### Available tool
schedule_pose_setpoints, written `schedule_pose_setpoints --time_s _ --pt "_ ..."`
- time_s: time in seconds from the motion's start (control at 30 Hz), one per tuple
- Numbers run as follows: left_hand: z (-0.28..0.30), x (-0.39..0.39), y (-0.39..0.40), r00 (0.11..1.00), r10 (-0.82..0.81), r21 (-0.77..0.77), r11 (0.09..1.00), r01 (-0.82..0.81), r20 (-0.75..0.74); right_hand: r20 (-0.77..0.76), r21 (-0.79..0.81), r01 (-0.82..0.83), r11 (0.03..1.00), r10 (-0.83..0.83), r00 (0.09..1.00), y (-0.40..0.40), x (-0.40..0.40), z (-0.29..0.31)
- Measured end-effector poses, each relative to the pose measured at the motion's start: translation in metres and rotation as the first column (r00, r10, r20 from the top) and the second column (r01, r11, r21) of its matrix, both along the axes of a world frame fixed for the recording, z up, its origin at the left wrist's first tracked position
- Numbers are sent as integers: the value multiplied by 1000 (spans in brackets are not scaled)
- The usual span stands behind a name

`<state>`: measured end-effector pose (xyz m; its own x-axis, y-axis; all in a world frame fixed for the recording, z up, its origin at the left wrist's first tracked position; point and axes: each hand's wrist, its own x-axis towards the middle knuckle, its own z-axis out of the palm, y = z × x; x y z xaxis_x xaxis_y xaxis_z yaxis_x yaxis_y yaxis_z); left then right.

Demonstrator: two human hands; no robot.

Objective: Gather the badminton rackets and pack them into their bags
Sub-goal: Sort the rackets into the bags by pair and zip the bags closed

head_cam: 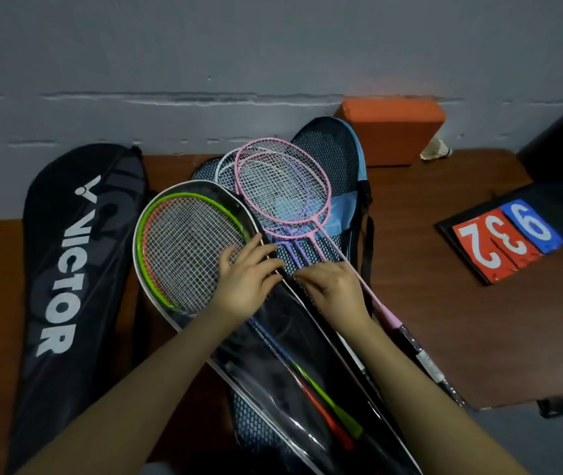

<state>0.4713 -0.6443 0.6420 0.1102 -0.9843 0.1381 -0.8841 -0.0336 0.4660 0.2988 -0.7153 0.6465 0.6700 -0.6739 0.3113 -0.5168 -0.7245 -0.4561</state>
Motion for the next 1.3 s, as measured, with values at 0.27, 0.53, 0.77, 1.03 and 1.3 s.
schedule_pose_setpoints --time_s 0.27,0.53,0.77,1.03,1.3 --pt "-5 -3 -27 992 76 72 994 -83 99 -31 163 -20 987 25 999 -4 -21 -18" --pt "-30 -20 -37 970 241 102 964 -244 45 -78 336 -20 942 49 996 17 -96 -26" --pt "-14 -34 -15 989 148 198 969 -146 4 -12 348 -3 937 7 1000 35 -107 -18" --pt "-18 -76 42 989 34 187 982 -6 -144 19 344 70 936 -81 997 64 -96 -7" --pt "-17 -74 46 987 37 126 992 -18 -156 -50 282 78 956 -66 997 82 -92 2"
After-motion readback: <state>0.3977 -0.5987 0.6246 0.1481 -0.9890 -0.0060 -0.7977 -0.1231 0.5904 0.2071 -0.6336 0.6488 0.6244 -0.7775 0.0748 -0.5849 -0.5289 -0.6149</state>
